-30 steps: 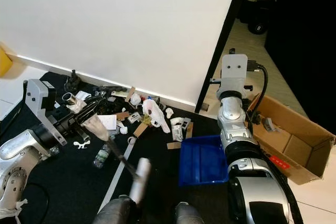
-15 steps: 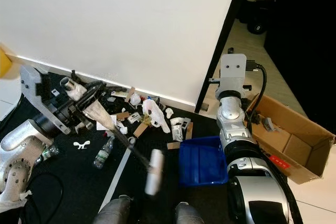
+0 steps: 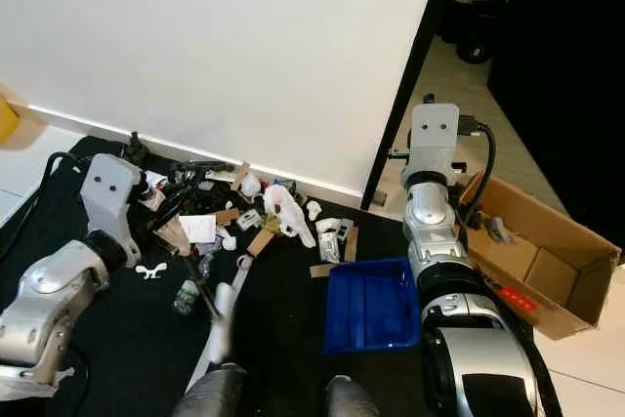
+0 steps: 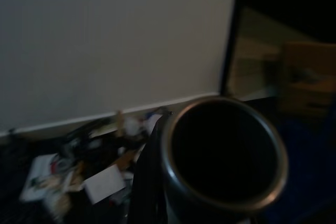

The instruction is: Sweep floor

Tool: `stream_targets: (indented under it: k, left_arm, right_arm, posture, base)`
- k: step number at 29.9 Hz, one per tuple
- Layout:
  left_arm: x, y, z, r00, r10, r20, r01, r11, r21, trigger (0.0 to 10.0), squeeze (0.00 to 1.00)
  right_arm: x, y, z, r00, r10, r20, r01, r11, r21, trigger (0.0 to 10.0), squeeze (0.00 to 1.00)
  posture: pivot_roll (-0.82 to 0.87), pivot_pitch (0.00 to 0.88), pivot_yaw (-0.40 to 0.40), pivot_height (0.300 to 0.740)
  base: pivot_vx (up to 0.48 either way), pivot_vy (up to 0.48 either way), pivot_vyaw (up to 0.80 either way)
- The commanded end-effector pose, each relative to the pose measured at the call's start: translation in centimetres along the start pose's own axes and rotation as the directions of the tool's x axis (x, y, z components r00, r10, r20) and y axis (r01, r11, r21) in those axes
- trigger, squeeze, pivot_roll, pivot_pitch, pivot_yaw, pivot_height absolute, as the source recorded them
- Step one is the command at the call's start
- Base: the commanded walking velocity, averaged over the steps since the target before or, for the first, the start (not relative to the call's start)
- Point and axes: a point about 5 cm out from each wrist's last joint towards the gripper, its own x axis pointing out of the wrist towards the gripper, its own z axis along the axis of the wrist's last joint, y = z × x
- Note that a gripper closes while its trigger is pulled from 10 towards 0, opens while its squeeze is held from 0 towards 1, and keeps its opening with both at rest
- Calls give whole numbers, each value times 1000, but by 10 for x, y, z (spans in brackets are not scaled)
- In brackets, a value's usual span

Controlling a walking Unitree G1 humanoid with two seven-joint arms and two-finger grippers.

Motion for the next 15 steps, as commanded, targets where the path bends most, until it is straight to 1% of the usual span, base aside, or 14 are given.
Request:
stream_targets:
  k: [1, 2, 3, 5, 6, 7, 8, 9, 11, 12, 14, 15]
  left_arm:
    - [4, 0, -4, 997, 71, -13, -71, 997, 10, 10000, 0]
    - [4, 4, -5, 991, 128, -26, -128, 992, -9, 10000, 0]
    - [4, 4, -5, 991, 128, -26, -128, 992, -9, 10000, 0]
    - [5, 10, -6, 976, 211, -47, -214, 974, -77, 10000, 0]
    - [5, 10, -6, 976, 211, -47, -214, 974, -77, 10000, 0]
    - [5, 13, -8, 971, 237, -42, -240, 968, -76, 10000, 0]
    - [4, 14, -9, 969, 242, -39, -244, 968, -57, 10000, 0]
    - [4, 14, -9, 969, 242, -39, -244, 968, -57, 10000, 0]
    - [3, 13, -10, 971, 237, -30, -237, 971, -2, 10000, 0]
    - [3, 13, -10, 971, 237, -30, -237, 971, -2, 10000, 0]
    - [0, 13, -10, 978, 209, -2, -208, 975, 72, 10000, 0]
    - [-1, 13, -9, 981, 196, 9, -196, 976, 93, 10000, 0]
  right_arm:
    - [2, -1, 5, 1000, 0, 25, 0, 1000, 0, 10000, 0]
    - [2, -2, 4, 1000, 0, 24, 0, 1000, 0, 10000, 0]
    - [2, -2, 4, 1000, 0, 24, 0, 1000, 0, 10000, 0]
    - [2, -2, 4, 1000, -1, 22, 1, 1000, -1, 10000, 0]
    - [2, -2, 4, 1000, -1, 22, 1, 1000, -1, 10000, 0]
    - [1, -1, 3, 1000, 0, 20, 0, 1000, 0, 10000, 0]
    - [1, -1, 3, 1000, 0, 19, 0, 1000, 1, 10000, 0]
    - [1, -1, 3, 1000, 0, 19, 0, 1000, 1, 10000, 0]
    - [1, 0, 3, 1000, 3, 19, -3, 1000, 2, 10000, 0]
    - [1, 0, 3, 1000, 3, 19, -3, 1000, 2, 10000, 0]
    - [0, 1, 1, 1000, 6, 8, -6, 1000, 13, 10000, 0]
    - [0, 1, 0, 1000, 6, -1, -6, 1000, 18, 10000, 0]
  posture:
    - [97, 123, 12, 740]
    - [95, 127, 13, 740]
    - [95, 127, 13, 740]
    - [95, 129, 13, 740]
    - [95, 129, 13, 740]
    - [95, 129, 13, 740]
    - [97, 131, 13, 740]
    - [97, 131, 13, 740]
    - [97, 132, 12, 740]
    - [97, 132, 12, 740]
    - [100, 142, 10, 740]
    - [100, 143, 9, 740]
  base:
    - [0, 0, 0]
    - [0, 0, 0]
    - [0, 0, 0]
    - [0, 0, 0]
    - [0, 0, 0]
    - [0, 0, 0]
    - [0, 0, 0]
    - [0, 0, 0]
    - [0, 0, 0]
    - [0, 0, 0]
    - [0, 0, 0]
    - [0, 0, 0]
